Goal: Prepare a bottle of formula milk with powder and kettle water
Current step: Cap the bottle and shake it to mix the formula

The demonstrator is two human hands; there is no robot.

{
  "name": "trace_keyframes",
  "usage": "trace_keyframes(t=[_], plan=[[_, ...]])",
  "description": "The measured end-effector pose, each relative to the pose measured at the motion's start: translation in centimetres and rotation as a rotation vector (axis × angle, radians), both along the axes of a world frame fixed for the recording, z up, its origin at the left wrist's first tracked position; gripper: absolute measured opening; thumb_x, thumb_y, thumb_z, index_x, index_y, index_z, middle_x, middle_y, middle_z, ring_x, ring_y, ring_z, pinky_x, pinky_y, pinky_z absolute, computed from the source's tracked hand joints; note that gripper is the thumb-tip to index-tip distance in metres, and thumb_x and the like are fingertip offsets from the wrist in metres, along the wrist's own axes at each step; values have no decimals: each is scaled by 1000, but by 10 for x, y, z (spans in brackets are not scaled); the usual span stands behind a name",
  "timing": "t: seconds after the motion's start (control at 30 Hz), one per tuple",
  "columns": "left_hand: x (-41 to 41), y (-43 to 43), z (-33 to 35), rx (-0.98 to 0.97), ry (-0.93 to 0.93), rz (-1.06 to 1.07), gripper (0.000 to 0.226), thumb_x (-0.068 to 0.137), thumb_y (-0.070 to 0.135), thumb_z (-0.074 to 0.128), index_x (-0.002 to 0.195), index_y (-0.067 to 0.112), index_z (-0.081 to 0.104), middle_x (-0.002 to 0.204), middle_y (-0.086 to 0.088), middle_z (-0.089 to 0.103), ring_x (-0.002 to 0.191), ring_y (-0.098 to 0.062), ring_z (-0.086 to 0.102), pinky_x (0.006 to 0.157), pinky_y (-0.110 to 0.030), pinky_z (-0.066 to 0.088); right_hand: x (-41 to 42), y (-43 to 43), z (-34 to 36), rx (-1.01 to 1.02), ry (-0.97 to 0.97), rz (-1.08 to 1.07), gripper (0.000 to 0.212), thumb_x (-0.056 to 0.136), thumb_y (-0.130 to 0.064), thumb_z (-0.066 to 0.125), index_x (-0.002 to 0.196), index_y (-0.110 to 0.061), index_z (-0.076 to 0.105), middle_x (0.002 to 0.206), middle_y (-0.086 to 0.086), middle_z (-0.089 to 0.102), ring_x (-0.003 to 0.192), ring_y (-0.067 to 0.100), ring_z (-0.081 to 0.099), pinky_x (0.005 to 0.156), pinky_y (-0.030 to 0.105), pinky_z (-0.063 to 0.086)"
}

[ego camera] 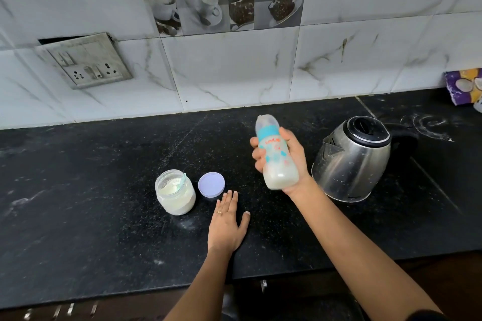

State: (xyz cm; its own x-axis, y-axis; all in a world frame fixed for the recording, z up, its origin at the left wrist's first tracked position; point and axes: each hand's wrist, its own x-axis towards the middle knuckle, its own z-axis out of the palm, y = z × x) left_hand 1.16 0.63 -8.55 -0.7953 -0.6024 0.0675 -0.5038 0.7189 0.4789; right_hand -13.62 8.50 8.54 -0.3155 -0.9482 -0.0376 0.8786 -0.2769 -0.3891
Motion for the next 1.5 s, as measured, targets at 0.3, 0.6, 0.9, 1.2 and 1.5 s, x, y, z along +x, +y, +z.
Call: trace_keyframes(t=[0.3, 0.6, 0.9, 1.2, 1.5], plan=[[-1, 0, 0, -7, -16, 2, 66, 98, 47, 36, 153, 18, 15, 160, 2, 11, 147, -8, 0, 118, -21, -9, 3, 1, -4, 55, 220, 31, 66, 66, -32, 82, 121, -10, 53, 98, 11, 62, 66, 20, 60, 56, 31, 55], [-1, 1, 1, -11, -16, 6, 65, 98, 47, 35, 153, 18, 14, 160, 3, 10, 147, -7, -1, 117, -21, -9, 1, -2, -5, 107, 235, -53, 96, 59, -32, 88, 137, -15, 35, 96, 12, 64, 68, 22, 63, 58, 33, 55], [-1, 1, 3, -16, -11, 3, 65, 99, 47, 36, 153, 17, 15, 160, 2, 11, 147, -7, 0, 116, -20, -9, 3, 2, -4, 43, 264, -53, 94, 69, -32, 82, 146, -18, 30, 97, 13, 63, 71, 23, 63, 62, 34, 56], [0, 3, 5, 1, -5, 16, 65, 98, 46, 38, 153, 19, 16, 160, 4, 11, 147, -6, 0, 115, -18, -11, 0, 6, -2, -23, 86, -76, 93, 48, -25, 95, 124, -4, 46, 96, 13, 65, 72, 21, 64, 62, 33, 58], [0, 3, 5, -7, -6, 10, 65, 99, 46, 37, 153, 18, 16, 160, 3, 11, 145, -3, -2, 115, -18, -11, -5, 6, -5, 27, -76, -115, 79, 39, -22, 95, 105, -6, 55, 83, 8, 63, 62, 17, 63, 55, 27, 56]])
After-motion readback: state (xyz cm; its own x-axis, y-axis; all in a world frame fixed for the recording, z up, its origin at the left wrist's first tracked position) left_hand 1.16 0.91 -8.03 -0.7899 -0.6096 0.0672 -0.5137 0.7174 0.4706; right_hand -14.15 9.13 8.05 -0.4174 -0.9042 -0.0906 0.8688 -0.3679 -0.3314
